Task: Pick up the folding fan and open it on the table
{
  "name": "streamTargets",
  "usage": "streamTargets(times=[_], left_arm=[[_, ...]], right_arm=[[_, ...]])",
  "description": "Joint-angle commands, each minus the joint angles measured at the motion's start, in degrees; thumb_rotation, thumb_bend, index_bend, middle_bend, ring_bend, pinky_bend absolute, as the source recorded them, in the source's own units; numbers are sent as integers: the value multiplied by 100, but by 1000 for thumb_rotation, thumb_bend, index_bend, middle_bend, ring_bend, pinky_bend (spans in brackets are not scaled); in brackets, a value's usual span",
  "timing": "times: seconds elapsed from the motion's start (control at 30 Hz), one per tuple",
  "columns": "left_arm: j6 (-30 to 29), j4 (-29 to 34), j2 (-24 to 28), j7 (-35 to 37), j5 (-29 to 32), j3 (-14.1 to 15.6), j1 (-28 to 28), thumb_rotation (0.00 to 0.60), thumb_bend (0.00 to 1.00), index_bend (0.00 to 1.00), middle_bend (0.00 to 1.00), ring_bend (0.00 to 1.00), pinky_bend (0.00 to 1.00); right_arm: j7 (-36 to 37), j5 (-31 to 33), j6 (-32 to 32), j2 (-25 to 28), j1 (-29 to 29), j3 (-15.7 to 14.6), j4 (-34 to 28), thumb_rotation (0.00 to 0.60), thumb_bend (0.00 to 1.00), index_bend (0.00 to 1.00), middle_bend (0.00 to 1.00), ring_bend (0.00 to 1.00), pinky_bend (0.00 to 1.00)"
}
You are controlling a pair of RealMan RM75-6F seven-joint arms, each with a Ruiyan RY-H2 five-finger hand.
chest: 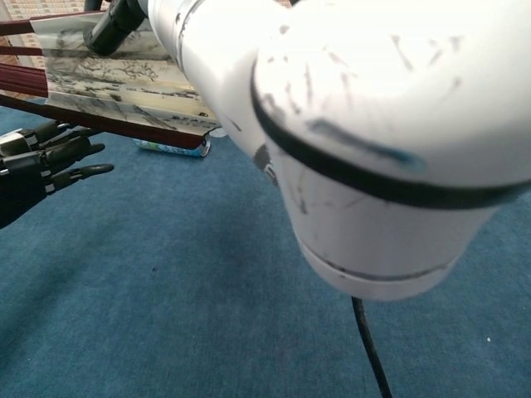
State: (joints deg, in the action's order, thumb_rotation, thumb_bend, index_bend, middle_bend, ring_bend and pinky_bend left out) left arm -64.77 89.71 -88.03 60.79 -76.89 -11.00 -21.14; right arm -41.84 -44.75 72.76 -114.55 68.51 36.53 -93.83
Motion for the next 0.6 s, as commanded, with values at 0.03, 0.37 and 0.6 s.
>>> streamTargets(times=[0.03,0.37,0.6], left_arm=[[53,63,-10,42,-18,-8,-26,600,395,116,6,0,139],[-56,12,-237,-169,219,-241,-45,600,393,183,10,0,138],[-56,-16,-255,-198,267,-274,-6,600,434,461,26,0,138]], right_arm=[[17,87,33,-69,96,45,90,600,561,779,169,0,65],[68,157,119,-242,313,-17,227,600,560,783,169,0,65],[109,153,175,-285,378,-27,304,600,561,783,169,0,65]])
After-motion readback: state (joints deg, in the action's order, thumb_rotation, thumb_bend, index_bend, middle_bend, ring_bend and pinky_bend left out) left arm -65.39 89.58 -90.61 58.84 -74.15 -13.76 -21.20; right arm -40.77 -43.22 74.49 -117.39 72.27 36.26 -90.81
